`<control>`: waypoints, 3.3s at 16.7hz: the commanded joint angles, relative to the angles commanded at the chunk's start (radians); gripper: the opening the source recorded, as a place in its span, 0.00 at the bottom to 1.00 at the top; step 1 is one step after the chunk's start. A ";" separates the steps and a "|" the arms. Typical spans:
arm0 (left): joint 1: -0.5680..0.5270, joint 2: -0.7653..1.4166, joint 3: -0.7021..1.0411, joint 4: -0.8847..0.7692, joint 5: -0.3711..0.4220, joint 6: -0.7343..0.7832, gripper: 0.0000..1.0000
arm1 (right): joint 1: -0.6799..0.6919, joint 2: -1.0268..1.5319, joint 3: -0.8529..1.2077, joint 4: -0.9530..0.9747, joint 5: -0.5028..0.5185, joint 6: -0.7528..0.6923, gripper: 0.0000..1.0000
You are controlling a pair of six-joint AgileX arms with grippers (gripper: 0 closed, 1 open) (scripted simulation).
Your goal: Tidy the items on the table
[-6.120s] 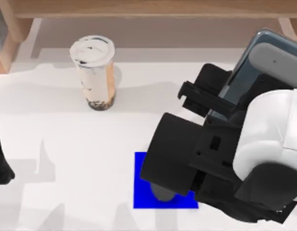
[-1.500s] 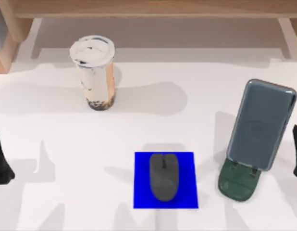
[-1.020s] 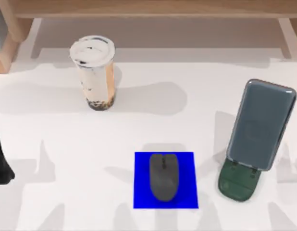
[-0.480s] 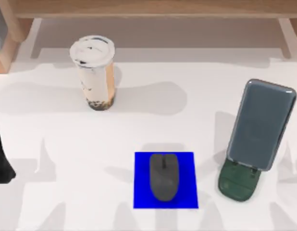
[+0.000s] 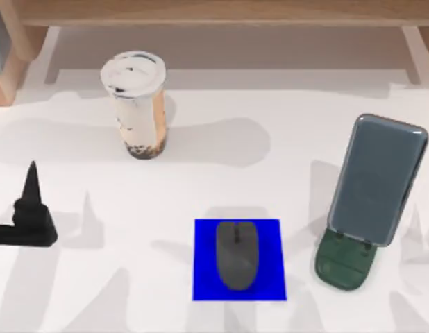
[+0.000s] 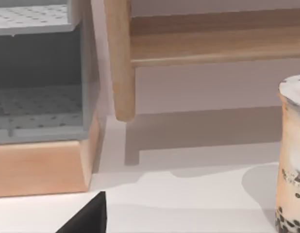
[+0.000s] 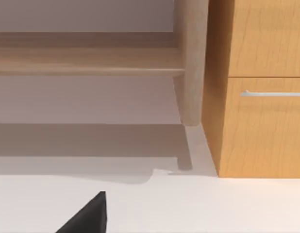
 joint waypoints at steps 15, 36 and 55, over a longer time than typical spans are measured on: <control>-0.317 1.578 0.476 1.047 -0.268 -0.023 1.00 | 0.000 0.000 0.000 0.000 0.000 0.000 1.00; -0.257 1.827 0.726 1.156 -0.262 -0.041 1.00 | 0.000 0.000 0.000 0.000 0.000 0.000 1.00; -0.257 1.827 0.726 1.156 -0.262 -0.041 0.00 | 0.000 0.000 0.000 0.000 0.000 0.000 1.00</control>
